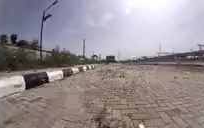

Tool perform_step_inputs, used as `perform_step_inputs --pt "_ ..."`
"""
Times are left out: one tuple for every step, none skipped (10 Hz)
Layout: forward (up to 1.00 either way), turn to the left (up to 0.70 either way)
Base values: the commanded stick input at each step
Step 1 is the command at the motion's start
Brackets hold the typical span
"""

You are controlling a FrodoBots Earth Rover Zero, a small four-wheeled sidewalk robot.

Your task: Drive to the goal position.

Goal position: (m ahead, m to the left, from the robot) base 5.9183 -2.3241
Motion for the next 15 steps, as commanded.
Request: perform_step_inputs --pt "1.0 0.0" --pt "1.0 0.0" --pt "1.0 0.0" --pt "1.0 0.0" --pt "1.0 0.0" --pt "1.0 0.0" --pt "1.0 0.0" --pt "1.0 -0.01" --pt "1.0 -0.03" --pt "1.0 -0.04" --pt "1.0 -0.06" --pt "1.0 -0.22" --pt "1.0 -0.4" --pt "1.0 -0.4" --pt "1.0 -0.4"
